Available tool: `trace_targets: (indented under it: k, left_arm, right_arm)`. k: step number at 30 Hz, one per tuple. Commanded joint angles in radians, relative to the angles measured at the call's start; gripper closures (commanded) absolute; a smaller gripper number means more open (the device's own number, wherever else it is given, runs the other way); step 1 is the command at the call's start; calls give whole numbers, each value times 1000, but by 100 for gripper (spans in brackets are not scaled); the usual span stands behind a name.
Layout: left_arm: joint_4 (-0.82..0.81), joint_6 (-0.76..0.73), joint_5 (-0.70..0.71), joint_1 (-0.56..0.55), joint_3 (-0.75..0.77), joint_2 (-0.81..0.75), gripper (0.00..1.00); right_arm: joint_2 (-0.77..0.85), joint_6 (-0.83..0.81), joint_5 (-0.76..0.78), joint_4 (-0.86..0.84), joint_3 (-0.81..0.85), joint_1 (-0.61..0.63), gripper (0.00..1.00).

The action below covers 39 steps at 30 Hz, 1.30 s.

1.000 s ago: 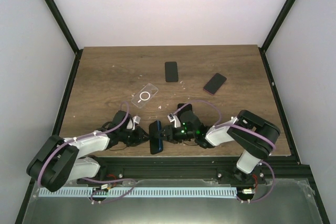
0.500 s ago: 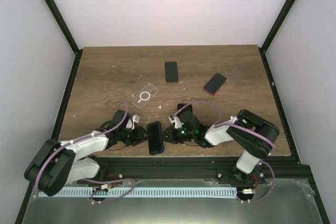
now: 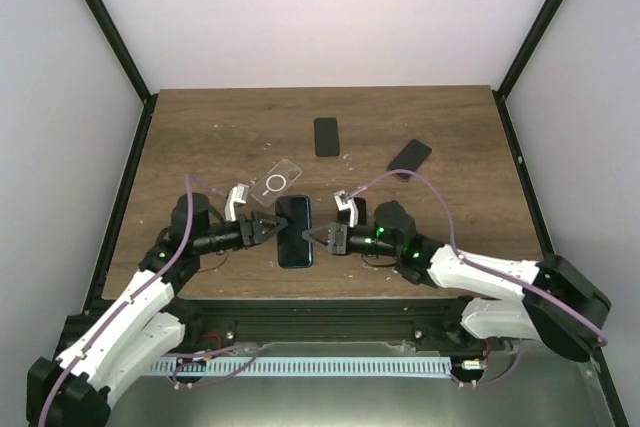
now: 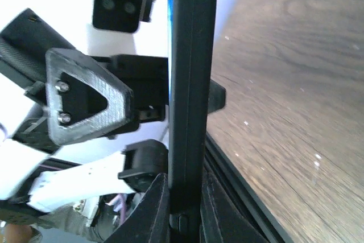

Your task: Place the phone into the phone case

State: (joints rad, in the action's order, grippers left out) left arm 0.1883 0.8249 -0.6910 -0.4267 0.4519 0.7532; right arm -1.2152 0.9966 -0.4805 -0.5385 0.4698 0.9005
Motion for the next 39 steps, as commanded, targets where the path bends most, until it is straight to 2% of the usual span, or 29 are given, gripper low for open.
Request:
trace_targets:
  k: [1,4,10,12,15,19,21,23,26,28,33,39]
  left_arm:
    - [-201,109,-173,5,-20,-54,25]
    - [-379,201,-257,5,-59,-52,36]
    - [-448,225,-285,5,-70,-47,67]
    - [-489,246,-294,5,-85,-40,79]
    - [-617,299,-290,5,-121,-31,93]
    - [-687,317,-264,5,-129,-22,97]
    - [-672,284,-245,5,-117,-24,97]
    - [-656,254,-220,5,-106,-28,99]
    - [-679,238,-176,5,-108,-32,100]
    - [-695,234,-156,5,-114,-37,100]
    - [-652,163,-146,5,-103,-35,100]
    - [-554,62,-86,5,-105,-76,100]
  right_arm:
    - [100,-23,-3,-118,6,-5,99]
    - [104,-22,-31,-130,30,-3,99]
    - [86,-24,-61,-112,61,-5,96]
    - [80,-22,-64,-102,62,-4,91]
    - [70,-10,-92,-108,57,-3,75]
    - [49,15,-138,-93,45,-3,51]
    - [45,23,-156,-75,35,-3,46]
    - [40,28,-174,-56,33,-4,45]
    - [37,57,-204,-77,17,-3,46]
    - [37,75,-217,-93,11,-3,51]
    - [47,111,-227,-128,2,-3,68]
    - [28,156,-226,-71,27,-3,94]
